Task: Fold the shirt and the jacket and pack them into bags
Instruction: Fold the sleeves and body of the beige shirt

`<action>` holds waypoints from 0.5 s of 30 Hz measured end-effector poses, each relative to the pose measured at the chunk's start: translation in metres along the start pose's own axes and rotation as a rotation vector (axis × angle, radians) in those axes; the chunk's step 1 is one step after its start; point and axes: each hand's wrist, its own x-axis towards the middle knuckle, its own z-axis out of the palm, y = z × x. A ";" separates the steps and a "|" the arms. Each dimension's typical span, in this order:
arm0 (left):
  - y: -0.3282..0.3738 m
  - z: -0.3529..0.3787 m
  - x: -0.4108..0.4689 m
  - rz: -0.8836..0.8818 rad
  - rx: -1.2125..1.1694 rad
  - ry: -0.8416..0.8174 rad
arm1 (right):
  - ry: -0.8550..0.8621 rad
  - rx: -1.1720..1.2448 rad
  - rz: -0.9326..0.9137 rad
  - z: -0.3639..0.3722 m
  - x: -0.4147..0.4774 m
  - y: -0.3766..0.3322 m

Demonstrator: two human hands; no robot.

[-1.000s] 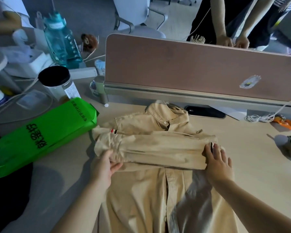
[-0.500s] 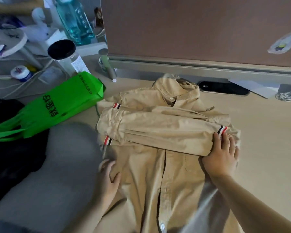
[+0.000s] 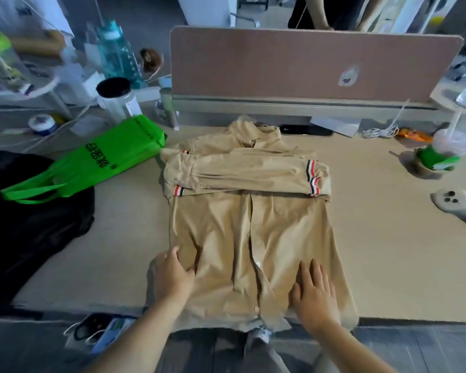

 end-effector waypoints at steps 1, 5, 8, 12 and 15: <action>-0.011 -0.001 -0.012 -0.024 -0.031 -0.001 | 0.042 0.025 0.048 0.013 -0.021 -0.003; -0.045 -0.001 -0.046 -0.057 -0.213 -0.021 | 0.181 0.135 0.184 0.051 -0.078 -0.027; -0.059 -0.005 -0.067 -0.133 -0.289 -0.170 | 0.156 0.268 0.132 0.069 -0.103 -0.048; -0.076 -0.017 -0.083 -0.351 -0.772 -0.350 | -0.369 0.847 0.397 0.097 -0.107 -0.084; -0.090 -0.032 -0.089 -0.414 -1.100 -0.635 | -0.621 1.322 0.665 0.112 -0.109 -0.097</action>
